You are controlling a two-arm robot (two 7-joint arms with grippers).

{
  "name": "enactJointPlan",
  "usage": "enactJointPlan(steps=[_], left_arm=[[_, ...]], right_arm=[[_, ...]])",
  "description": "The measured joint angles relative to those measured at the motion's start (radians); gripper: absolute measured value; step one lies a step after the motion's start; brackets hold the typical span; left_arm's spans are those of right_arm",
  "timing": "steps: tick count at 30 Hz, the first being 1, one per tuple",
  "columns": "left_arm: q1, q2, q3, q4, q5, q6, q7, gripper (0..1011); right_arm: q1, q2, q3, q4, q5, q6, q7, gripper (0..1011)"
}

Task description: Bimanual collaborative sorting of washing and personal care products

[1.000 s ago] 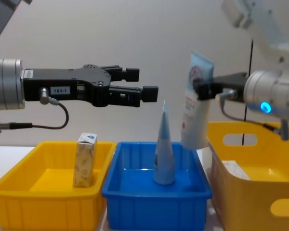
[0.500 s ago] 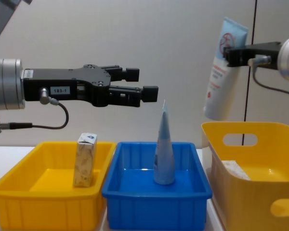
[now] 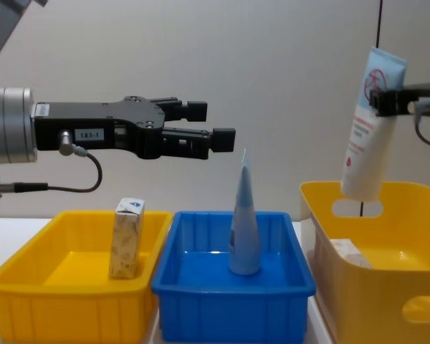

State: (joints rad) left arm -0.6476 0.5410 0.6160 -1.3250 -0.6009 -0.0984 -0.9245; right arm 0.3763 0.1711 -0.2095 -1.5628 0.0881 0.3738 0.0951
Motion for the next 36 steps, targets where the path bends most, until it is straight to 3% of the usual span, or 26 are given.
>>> enactJointPlan(steps=[6, 11, 24, 36], left_arm=[[0.0, 0.0, 0.0, 0.0, 0.0, 0.0, 0.0, 1001], [0.0, 0.0, 0.0, 0.0, 0.0, 0.0, 0.0, 1001], [0.0, 0.0, 0.0, 0.0, 0.0, 0.0, 0.0, 1001], [0.001, 0.0, 0.0, 0.0, -0.003, -0.002, 0.001, 1001]], right_arm=[[-0.017, 0.006, 0.01, -0.009, -0.006, 0.022, -0.005, 107], [-0.026, 0.009, 0.015, -0.014, -0.008, 0.033, -0.006, 203], [-0.038, 0.013, 0.023, -0.02, -0.013, 0.049, -0.009, 681], [-0.043, 0.012, 0.022, -0.023, -0.015, 0.05, -0.005, 989]])
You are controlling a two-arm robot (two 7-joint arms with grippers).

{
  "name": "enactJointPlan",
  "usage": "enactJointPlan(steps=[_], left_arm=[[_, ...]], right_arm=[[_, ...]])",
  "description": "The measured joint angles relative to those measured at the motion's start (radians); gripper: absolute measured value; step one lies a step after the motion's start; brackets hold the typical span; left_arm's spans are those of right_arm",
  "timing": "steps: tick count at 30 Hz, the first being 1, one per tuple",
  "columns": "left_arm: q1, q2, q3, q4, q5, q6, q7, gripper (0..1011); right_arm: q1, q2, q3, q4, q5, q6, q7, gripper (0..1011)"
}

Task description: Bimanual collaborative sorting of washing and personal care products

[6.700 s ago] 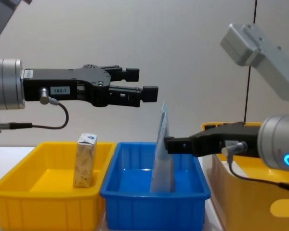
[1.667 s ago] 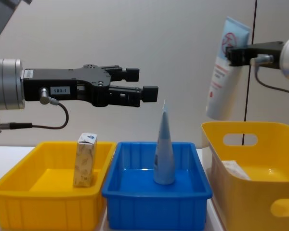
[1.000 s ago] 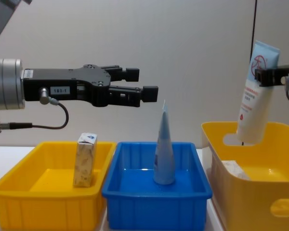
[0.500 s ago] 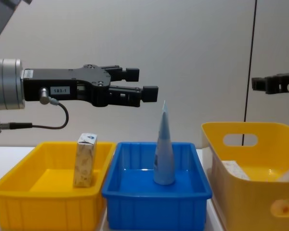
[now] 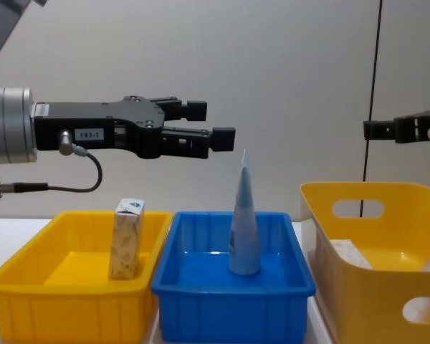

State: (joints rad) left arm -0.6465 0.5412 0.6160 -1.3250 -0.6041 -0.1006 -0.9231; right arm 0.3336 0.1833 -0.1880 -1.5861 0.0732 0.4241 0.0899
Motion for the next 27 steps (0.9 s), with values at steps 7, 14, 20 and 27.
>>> enactJointPlan(steps=[7, 14, 20, 27], left_arm=[[0.008, -0.001, -0.01, -0.001, -0.011, -0.006, 0.014, 1001], [0.028, 0.0, -0.03, -0.018, -0.018, -0.004, 0.055, 1001], [0.047, 0.005, -0.048, -0.041, -0.019, 0.013, 0.103, 1001], [0.069, 0.008, -0.067, -0.064, -0.022, 0.037, 0.149, 1001]], right_arm=[[-0.004, -0.005, -0.018, -0.003, -0.003, -0.013, 0.019, 1002], [-0.011, -0.02, -0.055, -0.004, -0.008, -0.041, 0.046, 1002], [-0.017, -0.034, -0.078, -0.004, -0.011, -0.061, 0.063, 1002], [-0.022, -0.05, -0.102, 0.0, -0.013, -0.085, 0.082, 1002]])
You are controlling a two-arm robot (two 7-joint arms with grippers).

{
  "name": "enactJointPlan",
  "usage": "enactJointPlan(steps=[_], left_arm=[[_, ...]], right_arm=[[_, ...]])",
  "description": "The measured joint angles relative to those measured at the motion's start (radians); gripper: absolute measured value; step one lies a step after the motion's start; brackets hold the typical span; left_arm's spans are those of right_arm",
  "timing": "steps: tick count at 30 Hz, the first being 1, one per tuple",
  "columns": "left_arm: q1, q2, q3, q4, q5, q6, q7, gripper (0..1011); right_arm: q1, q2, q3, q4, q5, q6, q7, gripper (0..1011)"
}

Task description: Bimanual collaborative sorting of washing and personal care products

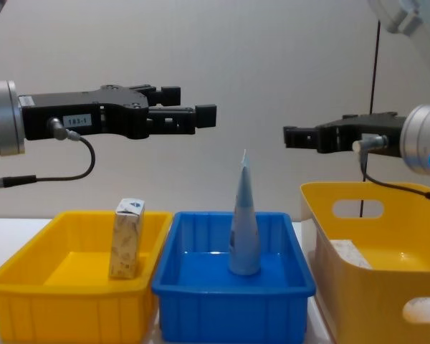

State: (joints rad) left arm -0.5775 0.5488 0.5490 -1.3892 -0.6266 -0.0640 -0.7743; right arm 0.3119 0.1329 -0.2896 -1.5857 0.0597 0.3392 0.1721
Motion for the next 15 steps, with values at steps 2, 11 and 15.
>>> enactJointPlan(steps=[2, 11, 15], left_arm=[[0.004, 0.0, -0.003, -0.004, -0.001, 0.006, 0.009, 1002], [0.025, 0.002, -0.017, -0.027, -0.007, 0.038, 0.039, 1001], [0.034, 0.003, -0.022, -0.034, -0.011, 0.051, 0.051, 1001]], right_arm=[[0.0, -0.003, -0.004, 0.003, 0.0, -0.008, 0.006, 1002], [0.027, 0.012, -0.016, 0.04, 0.008, -0.039, 0.068, 1002], [0.047, 0.03, -0.019, 0.061, 0.019, -0.052, 0.107, 1002]])
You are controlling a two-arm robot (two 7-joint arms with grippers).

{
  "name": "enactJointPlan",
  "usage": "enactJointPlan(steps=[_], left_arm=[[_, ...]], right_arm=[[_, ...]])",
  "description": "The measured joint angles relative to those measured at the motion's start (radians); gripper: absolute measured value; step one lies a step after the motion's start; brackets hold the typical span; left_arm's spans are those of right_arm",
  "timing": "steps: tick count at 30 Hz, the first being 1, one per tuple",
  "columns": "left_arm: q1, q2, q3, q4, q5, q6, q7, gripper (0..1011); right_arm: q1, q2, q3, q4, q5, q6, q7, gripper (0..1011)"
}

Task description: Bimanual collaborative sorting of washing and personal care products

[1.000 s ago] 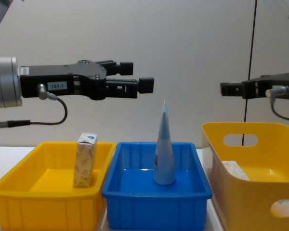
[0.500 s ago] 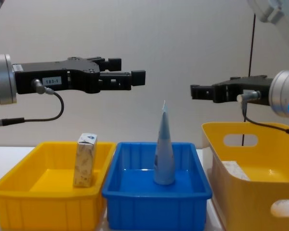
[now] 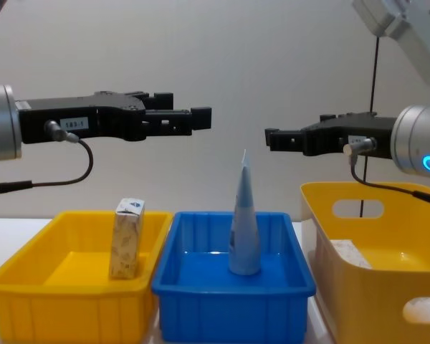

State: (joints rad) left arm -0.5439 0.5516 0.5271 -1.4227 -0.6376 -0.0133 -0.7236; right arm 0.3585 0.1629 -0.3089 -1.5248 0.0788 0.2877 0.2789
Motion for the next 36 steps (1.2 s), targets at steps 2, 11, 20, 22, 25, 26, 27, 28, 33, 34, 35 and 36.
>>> enactJointPlan(steps=[2, 11, 20, 22, 25, 26, 27, 28, 33, 34, 35, 36], left_arm=[[0.003, -0.001, -0.002, -0.001, -0.002, 0.002, 0.003, 1001], [0.027, -0.015, -0.015, -0.007, -0.014, 0.012, 0.032, 1001], [0.041, -0.021, -0.021, -0.012, -0.018, 0.018, 0.049, 1001], [0.043, -0.022, -0.022, -0.013, -0.018, 0.019, 0.051, 1001], [0.046, -0.024, -0.023, -0.014, -0.019, 0.02, 0.053, 1002], [0.047, -0.024, -0.023, -0.014, -0.019, 0.021, 0.055, 1001], [0.047, -0.024, -0.024, -0.014, -0.019, 0.021, 0.056, 1001], [0.048, -0.025, -0.024, -0.014, -0.019, 0.021, 0.056, 1001], [0.05, -0.026, -0.025, -0.015, -0.02, 0.022, 0.059, 1002], [0.051, -0.026, -0.025, -0.015, -0.02, 0.022, 0.06, 1002], [0.051, -0.027, -0.026, -0.015, -0.02, 0.023, 0.06, 1001], [0.052, -0.027, -0.026, -0.016, -0.02, 0.023, 0.06, 1001]], right_arm=[[0.011, 0.012, -0.003, 0.011, 0.01, -0.008, 0.03, 1002], [0.034, 0.057, -0.012, 0.034, 0.046, -0.03, 0.134, 1002], [0.039, 0.091, -0.021, 0.037, 0.074, -0.04, 0.201, 1002], [0.039, 0.094, -0.021, 0.037, 0.076, -0.041, 0.208, 1002], [0.04, 0.1, -0.023, 0.037, 0.081, -0.043, 0.218, 1002], [0.04, 0.102, -0.023, 0.037, 0.082, -0.043, 0.223, 1002], [0.04, 0.103, -0.023, 0.038, 0.083, -0.043, 0.225, 1002], [0.04, 0.104, -0.023, 0.038, 0.083, -0.044, 0.226, 1002], [0.041, 0.109, -0.025, 0.038, 0.088, -0.045, 0.236, 1002], [0.041, 0.11, -0.025, 0.038, 0.089, -0.046, 0.238, 1002], [0.041, 0.11, -0.025, 0.038, 0.089, -0.046, 0.24, 1002], [0.041, 0.111, -0.025, 0.038, 0.089, -0.046, 0.241, 1002]])
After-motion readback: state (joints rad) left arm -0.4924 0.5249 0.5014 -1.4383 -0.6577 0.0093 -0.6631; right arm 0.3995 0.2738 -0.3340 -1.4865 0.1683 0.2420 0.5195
